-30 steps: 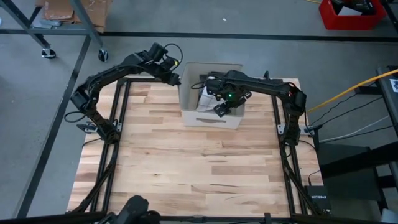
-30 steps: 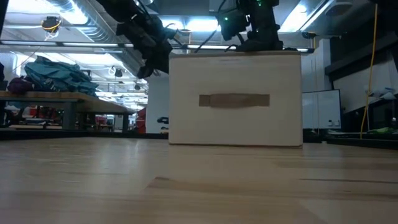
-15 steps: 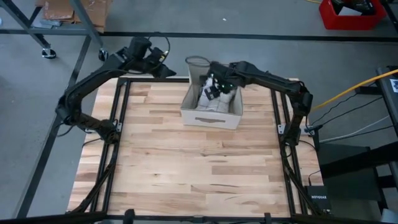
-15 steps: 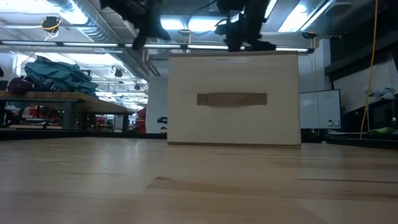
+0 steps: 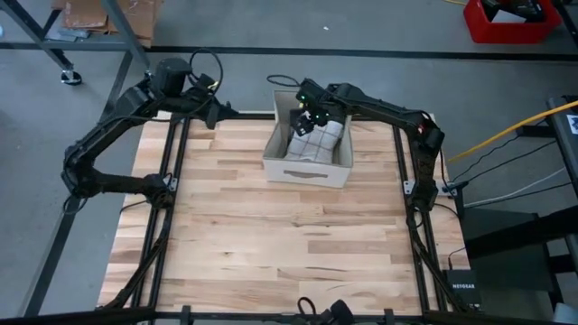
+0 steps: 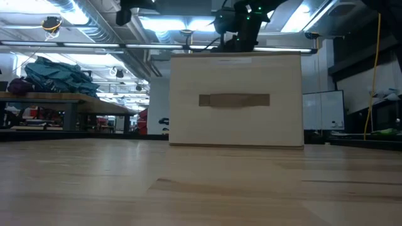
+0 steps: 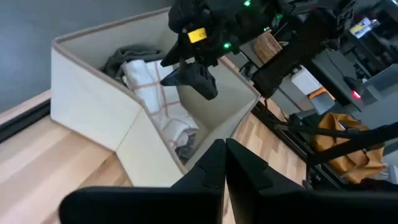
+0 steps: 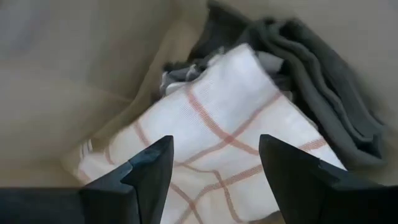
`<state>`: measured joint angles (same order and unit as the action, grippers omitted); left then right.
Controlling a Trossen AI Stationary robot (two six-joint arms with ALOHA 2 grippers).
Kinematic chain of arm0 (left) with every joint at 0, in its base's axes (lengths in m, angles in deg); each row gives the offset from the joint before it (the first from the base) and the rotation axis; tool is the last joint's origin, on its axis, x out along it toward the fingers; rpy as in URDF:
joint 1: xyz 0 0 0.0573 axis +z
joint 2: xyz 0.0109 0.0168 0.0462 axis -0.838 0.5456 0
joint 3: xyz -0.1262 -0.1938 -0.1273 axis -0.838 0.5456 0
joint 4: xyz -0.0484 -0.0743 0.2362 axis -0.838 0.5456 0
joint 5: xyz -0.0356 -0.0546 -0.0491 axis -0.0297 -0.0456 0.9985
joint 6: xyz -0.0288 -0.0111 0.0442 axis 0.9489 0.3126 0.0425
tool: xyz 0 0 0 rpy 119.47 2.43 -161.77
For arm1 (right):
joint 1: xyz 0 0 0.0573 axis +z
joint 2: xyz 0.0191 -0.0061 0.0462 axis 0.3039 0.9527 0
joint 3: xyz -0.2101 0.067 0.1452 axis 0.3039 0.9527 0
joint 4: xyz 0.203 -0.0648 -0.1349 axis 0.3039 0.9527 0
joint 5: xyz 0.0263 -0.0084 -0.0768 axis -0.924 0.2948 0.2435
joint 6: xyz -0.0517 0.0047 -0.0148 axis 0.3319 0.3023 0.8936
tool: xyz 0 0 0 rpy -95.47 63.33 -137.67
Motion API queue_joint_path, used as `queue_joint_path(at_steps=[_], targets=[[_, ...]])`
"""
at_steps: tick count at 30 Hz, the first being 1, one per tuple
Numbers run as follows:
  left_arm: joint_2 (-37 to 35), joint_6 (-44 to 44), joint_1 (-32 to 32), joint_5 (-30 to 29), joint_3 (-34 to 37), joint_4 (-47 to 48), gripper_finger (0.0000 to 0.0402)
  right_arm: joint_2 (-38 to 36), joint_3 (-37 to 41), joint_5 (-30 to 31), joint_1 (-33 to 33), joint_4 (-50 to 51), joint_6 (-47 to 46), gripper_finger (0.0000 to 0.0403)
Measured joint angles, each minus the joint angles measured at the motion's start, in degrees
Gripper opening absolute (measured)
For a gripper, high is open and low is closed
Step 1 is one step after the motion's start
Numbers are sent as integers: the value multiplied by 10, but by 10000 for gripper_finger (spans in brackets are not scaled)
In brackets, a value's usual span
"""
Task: Fold towel
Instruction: Put the stacked towels into the white laundry organizer
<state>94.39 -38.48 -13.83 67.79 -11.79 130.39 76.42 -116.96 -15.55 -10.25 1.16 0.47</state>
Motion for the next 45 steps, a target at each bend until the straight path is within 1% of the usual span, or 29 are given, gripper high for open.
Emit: queue_joint_path(at_steps=[4,7,10,12,16,17,18,20,23,27,31,35,39,41,45], targets=[[-11,-2,0,-4,0,28,3,1,0,0,3,-7,47,237],[-14,-6,0,-18,0,42,3,4,0,1,2,-15,50,210],[-14,-7,0,-30,0,49,3,13,0,8,1,-28,75,158],[-14,-7,-1,-40,0,52,3,27,0,19,0,-26,84,114],[-14,-6,-5,-46,0,51,3,66,0,20,2,-26,87,24],[-14,-5,-6,-46,0,51,3,76,0,20,2,-27,88,12],[-14,-4,-7,-47,0,51,3,87,0,18,2,-27,88,9],[-14,-4,-9,-47,0,51,3,110,0,9,2,-28,87,19],[-14,-4,-13,-47,0,51,3,143,0,-31,2,-28,88,32],[-14,5,-19,-47,0,51,3,183,-1,-59,2,-27,88,24],[-14,6,-19,-47,0,55,3,196,-3,-85,2,-27,79,6],[-14,7,-19,-49,0,66,3,196,-11,-77,2,-24,72,10],[-14,5,-19,-50,0,73,3,194,-49,-55,2,-11,70,19],[-14,5,-19,-50,0,74,3,190,-76,-54,2,-1,70,19],[-14,4,-19,-53,0,74,3,181,-155,-55,2,59,70,20]])
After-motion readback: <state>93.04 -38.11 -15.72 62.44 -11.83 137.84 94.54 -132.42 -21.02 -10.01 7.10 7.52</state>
